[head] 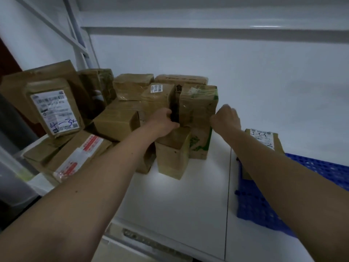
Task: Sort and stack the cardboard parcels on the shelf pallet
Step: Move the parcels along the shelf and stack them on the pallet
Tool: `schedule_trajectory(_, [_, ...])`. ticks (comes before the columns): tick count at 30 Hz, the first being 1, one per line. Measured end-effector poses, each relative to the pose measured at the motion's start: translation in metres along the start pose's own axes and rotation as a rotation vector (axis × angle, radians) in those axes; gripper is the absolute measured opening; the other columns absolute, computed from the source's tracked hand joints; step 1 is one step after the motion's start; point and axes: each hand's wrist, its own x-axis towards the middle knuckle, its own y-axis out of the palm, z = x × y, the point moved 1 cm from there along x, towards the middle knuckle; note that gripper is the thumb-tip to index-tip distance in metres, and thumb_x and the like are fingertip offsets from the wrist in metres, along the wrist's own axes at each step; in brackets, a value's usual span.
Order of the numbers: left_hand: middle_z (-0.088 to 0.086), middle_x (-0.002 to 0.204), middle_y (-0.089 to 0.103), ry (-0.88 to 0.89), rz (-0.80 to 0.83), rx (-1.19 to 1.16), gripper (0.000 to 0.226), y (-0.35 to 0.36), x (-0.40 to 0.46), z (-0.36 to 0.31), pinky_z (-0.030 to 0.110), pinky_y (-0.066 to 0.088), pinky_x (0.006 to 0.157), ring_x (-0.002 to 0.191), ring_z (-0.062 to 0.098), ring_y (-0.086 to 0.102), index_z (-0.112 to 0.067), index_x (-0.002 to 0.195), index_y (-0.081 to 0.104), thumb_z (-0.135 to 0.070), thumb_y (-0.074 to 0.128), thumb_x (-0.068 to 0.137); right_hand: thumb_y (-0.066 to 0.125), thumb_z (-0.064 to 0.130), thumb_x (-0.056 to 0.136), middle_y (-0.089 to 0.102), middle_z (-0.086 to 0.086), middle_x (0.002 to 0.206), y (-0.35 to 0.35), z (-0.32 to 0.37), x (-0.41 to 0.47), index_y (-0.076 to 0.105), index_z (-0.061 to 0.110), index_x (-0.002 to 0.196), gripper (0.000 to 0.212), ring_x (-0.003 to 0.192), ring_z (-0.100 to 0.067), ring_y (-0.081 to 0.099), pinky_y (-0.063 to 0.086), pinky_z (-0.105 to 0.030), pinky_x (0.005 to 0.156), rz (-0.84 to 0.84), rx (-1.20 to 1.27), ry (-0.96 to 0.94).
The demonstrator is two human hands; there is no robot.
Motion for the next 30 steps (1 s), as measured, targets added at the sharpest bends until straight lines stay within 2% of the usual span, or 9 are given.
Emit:
schedule_trajectory(2, [0.005, 0.144, 0.046, -0.034, 0.026, -0.045, 0.067, 0.0, 0.011, -0.008, 0.031, 0.04, 0.097, 0.126, 0.024, 0.047, -0.014, 0.144, 0.039, -0.041, 0.063, 0.089, 0.046, 0.006, 0.087, 0.054, -0.014, 0.1, -0.006, 0.007, 0.015, 0.051, 0.004, 0.101, 0.015, 0.092, -0.029, 0.055, 0.045, -0.035, 0.07, -0.055, 0.108, 0.026])
schedule_trajectory(7, [0.004, 0.148, 0.04, -0.115, 0.093, -0.359, 0.076, -0.004, 0.033, -0.032, 0.035, 0.044, 0.098, 0.127, 0.025, 0.045, -0.016, 0.146, 0.036, -0.058, 0.055, 0.087, 0.042, 0.014, 0.094, 0.044, 0.0, 0.069, -0.019, 0.026, 0.039, 0.049, 0.012, 0.075, 0.021, 0.061, -0.013, 0.042, 0.035, -0.025, 0.053, 0.084, 0.39, 0.1])
schedule_trajectory(10, [0.001, 0.146, 0.042, -0.143, 0.117, -0.425, 0.073, -0.001, 0.041, -0.045, 0.031, 0.044, 0.09, 0.123, 0.023, 0.047, -0.02, 0.146, 0.036, -0.062, 0.05, 0.088, 0.04, 0.021, 0.099, 0.048, -0.002, 0.081, -0.019, 0.029, 0.046, 0.043, 0.018, 0.072, 0.026, 0.071, -0.016, 0.048, 0.047, -0.035, 0.075, 0.209, 0.584, 0.151])
schedule_trajectory(13, [0.002, 0.138, 0.051, -0.158, 0.14, -0.475, 0.067, 0.005, 0.049, -0.05, 0.037, 0.045, 0.101, 0.118, 0.022, 0.052, -0.02, 0.142, 0.043, -0.062, 0.048, 0.089, 0.046, 0.024, 0.098, 0.057, -0.01, 0.102, -0.018, 0.022, 0.046, 0.055, 0.013, 0.092, 0.016, 0.09, -0.024, 0.057, 0.051, -0.042, 0.094, 0.275, 0.582, 0.184])
schedule_trajectory(15, [0.002, 0.132, 0.056, -0.15, 0.132, -0.521, 0.062, 0.01, 0.05, -0.052, 0.039, 0.045, 0.102, 0.115, 0.022, 0.055, -0.02, 0.139, 0.047, -0.059, 0.049, 0.09, 0.051, 0.017, 0.095, 0.062, -0.012, 0.096, -0.021, 0.014, 0.045, 0.059, 0.007, 0.097, 0.014, 0.085, -0.025, 0.062, 0.054, -0.045, 0.09, 0.264, 0.584, 0.212])
schedule_trajectory(19, [0.001, 0.126, 0.058, -0.094, 0.138, -0.586, 0.053, 0.023, 0.044, -0.065, 0.041, 0.047, 0.1, 0.111, 0.021, 0.057, -0.02, 0.135, 0.05, -0.052, 0.05, 0.093, 0.049, 0.012, 0.095, 0.059, -0.009, 0.084, -0.036, -0.002, 0.044, 0.054, 0.011, 0.077, 0.018, 0.081, -0.024, 0.06, 0.052, -0.049, 0.091, 0.201, 0.624, 0.203])
schedule_trajectory(23, [0.005, 0.122, 0.06, -0.078, 0.129, -0.622, 0.048, 0.034, 0.031, -0.07, 0.043, 0.052, 0.093, 0.107, 0.023, 0.06, -0.015, 0.128, 0.049, -0.047, 0.056, 0.092, 0.047, 0.009, 0.092, 0.058, -0.008, 0.082, -0.049, -0.02, 0.034, 0.053, 0.01, 0.086, 0.009, 0.076, -0.022, 0.06, 0.056, -0.047, 0.083, 0.166, 0.598, 0.186])
schedule_trajectory(27, [0.004, 0.122, 0.061, -0.093, 0.151, -0.63, 0.054, 0.046, 0.009, -0.069, 0.044, 0.049, 0.096, 0.109, 0.023, 0.059, -0.013, 0.128, 0.052, -0.052, 0.055, 0.09, 0.052, 0.031, 0.092, 0.055, -0.007, 0.096, -0.051, -0.045, 0.01, 0.043, 0.011, 0.114, 0.03, 0.074, -0.014, 0.055, 0.048, -0.027, 0.051, 0.107, 0.583, 0.239])
schedule_trajectory(30, [0.004, 0.123, 0.063, -0.117, 0.206, -0.63, 0.067, 0.049, -0.01, -0.075, 0.045, 0.048, 0.097, 0.111, 0.024, 0.06, -0.015, 0.128, 0.057, -0.067, 0.046, 0.087, 0.041, 0.06, 0.091, 0.055, 0.0, 0.097, -0.055, -0.056, -0.005, 0.043, 0.017, 0.116, 0.049, 0.082, -0.013, 0.054, 0.045, -0.028, 0.064, 0.098, 0.515, 0.21])
